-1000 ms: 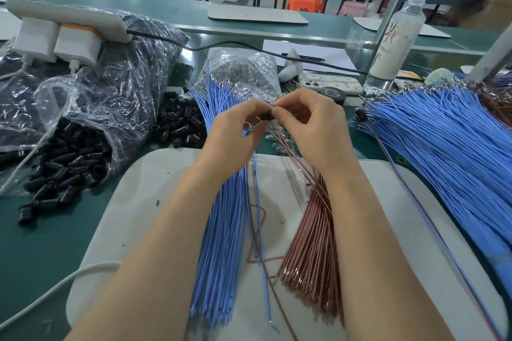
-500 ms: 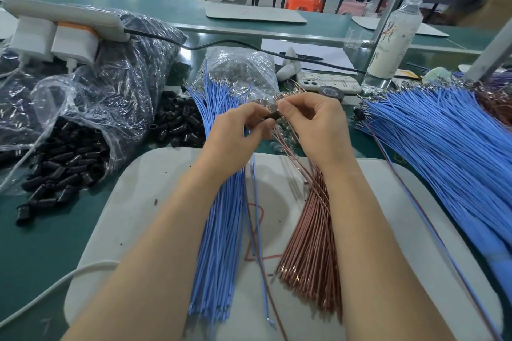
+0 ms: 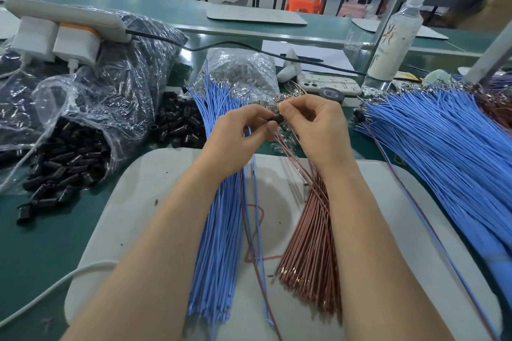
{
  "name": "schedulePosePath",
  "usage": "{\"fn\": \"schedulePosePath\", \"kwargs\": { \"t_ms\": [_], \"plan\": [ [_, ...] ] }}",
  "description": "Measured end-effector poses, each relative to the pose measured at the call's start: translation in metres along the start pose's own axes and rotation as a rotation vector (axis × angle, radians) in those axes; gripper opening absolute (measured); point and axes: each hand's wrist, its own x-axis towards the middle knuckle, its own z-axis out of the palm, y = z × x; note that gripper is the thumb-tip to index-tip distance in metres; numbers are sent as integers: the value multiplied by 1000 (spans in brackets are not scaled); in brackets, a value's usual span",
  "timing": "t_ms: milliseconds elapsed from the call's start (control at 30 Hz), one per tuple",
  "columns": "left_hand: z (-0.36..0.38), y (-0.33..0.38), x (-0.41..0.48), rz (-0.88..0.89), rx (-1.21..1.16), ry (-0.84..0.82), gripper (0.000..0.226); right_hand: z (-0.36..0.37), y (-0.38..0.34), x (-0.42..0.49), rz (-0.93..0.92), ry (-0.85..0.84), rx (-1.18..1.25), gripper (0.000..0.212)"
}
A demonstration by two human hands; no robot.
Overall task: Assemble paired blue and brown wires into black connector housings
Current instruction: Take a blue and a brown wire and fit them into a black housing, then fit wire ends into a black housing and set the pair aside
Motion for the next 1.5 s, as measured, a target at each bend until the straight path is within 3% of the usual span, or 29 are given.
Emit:
{"fn": "schedulePosePath", "kwargs": {
  "t_ms": [467, 833, 1367, 1433, 1500],
  "plan": [
    [2, 1, 0, -16, -45, 48, 7, 10, 5, -3, 130, 4, 233, 16],
    [2, -1, -1, -44, 42, 67, 3, 12, 10, 0, 367, -61, 549, 19],
    [-2, -2, -1, -59, 143, 106, 3, 24, 10, -3, 342, -40, 464, 14],
    [-7, 5, 1, -49, 77, 160, 6, 24, 3, -5, 350, -115, 511, 14],
    [-15, 19, 2, -29, -21, 228, 7, 25, -7, -8, 365, -314, 649, 38]
  ]
}}
